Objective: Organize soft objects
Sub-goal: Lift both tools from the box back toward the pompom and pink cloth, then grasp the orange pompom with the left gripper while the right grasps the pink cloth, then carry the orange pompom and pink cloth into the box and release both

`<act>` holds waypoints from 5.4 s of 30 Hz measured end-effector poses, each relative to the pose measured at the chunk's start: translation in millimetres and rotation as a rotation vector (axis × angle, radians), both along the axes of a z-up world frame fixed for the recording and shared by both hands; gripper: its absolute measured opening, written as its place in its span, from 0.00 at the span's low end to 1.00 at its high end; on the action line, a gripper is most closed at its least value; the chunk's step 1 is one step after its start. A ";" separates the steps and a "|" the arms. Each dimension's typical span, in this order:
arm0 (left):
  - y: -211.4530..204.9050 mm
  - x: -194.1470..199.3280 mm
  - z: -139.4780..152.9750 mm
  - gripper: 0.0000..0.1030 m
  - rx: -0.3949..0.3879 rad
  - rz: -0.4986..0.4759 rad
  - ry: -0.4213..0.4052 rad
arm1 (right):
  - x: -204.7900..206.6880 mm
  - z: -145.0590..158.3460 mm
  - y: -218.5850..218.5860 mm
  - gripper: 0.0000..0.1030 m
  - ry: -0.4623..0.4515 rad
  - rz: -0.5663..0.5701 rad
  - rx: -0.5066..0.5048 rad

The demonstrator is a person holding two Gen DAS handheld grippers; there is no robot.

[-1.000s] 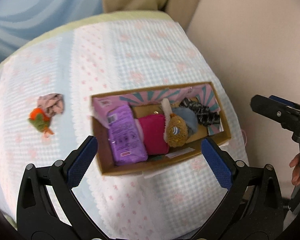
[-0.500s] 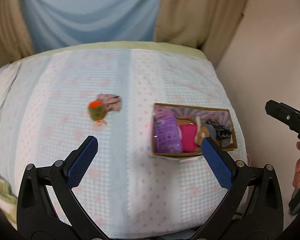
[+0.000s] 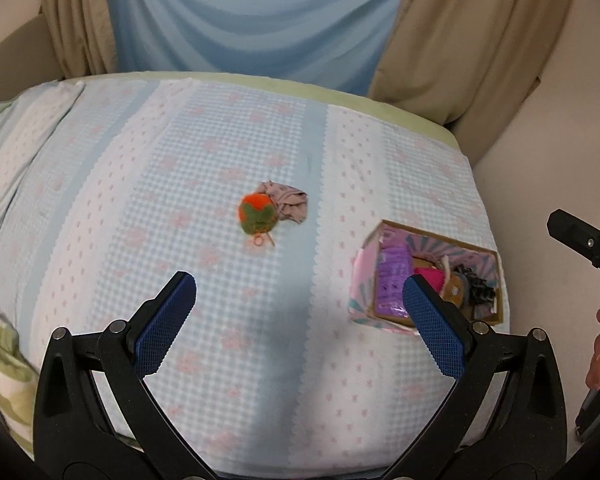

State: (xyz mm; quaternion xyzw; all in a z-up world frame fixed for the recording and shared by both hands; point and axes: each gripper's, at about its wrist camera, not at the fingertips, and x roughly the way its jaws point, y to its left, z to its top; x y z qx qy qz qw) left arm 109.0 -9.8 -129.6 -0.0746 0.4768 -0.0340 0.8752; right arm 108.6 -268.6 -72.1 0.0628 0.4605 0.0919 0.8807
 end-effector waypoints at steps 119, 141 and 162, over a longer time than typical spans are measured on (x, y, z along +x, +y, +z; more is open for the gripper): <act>-152.2 58.2 -29.4 0.35 -0.119 -0.270 -0.067 | 3.9 -33.6 -92.6 0.18 0.065 -0.186 -0.009; -274.2 131.9 -155.3 0.35 -0.020 -0.457 0.177 | 23.4 -185.0 -180.4 0.18 0.396 -0.197 -0.049; -264.0 146.5 -193.4 1.00 0.068 -0.446 0.300 | 33.4 -225.3 -161.9 1.00 0.468 0.000 -0.058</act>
